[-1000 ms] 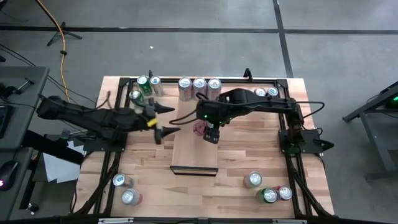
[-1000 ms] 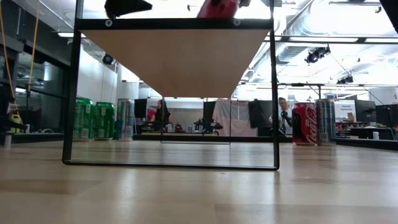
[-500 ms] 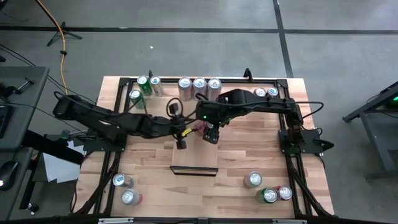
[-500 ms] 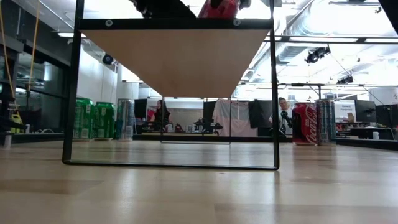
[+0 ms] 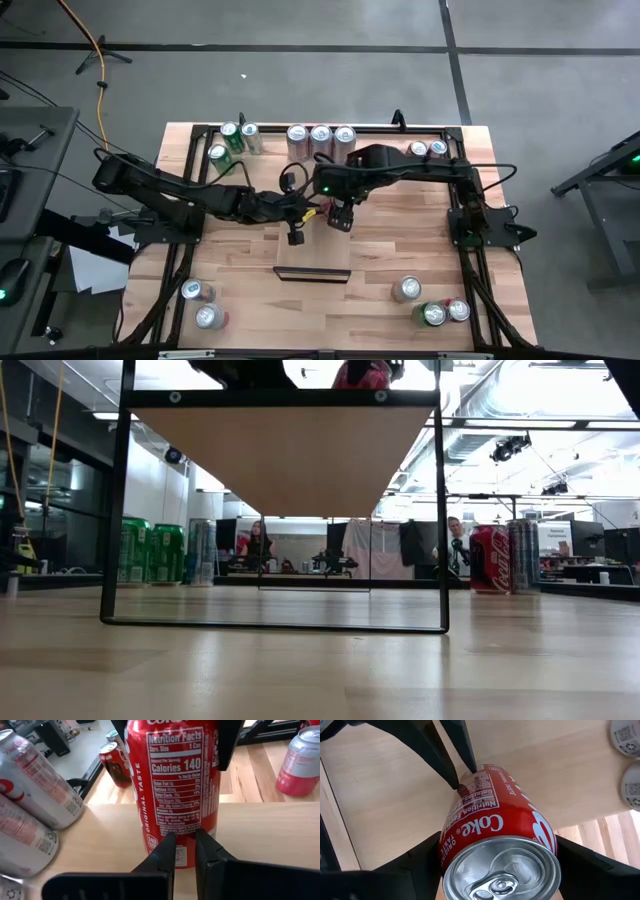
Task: Place canned beverage on shelf
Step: Put the bottom right red soda can on the shelf
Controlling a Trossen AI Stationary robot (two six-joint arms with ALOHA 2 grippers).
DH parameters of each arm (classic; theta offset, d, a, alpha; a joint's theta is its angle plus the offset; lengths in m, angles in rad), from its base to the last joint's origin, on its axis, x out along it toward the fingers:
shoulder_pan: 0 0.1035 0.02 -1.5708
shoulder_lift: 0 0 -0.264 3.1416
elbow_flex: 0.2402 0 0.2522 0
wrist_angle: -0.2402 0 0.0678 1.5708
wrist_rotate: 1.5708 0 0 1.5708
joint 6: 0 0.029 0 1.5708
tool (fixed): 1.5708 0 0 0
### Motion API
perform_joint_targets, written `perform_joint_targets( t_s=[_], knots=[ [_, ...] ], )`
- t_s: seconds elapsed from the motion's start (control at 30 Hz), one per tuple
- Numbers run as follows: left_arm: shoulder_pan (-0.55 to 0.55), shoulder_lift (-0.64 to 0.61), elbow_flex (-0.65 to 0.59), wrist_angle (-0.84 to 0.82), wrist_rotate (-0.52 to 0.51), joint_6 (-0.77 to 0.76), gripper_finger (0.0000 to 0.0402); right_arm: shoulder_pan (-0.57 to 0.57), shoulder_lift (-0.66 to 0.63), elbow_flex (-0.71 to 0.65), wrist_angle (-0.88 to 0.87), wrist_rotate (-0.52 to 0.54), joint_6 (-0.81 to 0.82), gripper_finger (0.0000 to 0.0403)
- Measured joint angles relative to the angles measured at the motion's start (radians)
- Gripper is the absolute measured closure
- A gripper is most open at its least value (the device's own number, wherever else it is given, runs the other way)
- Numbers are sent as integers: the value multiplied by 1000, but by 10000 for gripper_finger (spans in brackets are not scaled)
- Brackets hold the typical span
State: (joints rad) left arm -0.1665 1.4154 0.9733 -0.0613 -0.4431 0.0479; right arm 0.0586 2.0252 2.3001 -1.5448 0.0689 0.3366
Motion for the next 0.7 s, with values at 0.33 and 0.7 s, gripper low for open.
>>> perform_joint_targets(
  t_s=[0.33, 0.7],
  knots=[
    [3, 18, -2, -29, -5, -22, 401, 1, 4, 2, 81, -19, -5, 21],
    [4, -4, -2, -106, -19, -37, 401, 2, -9, 5, 101, 16, -13, 15]
  ],
)
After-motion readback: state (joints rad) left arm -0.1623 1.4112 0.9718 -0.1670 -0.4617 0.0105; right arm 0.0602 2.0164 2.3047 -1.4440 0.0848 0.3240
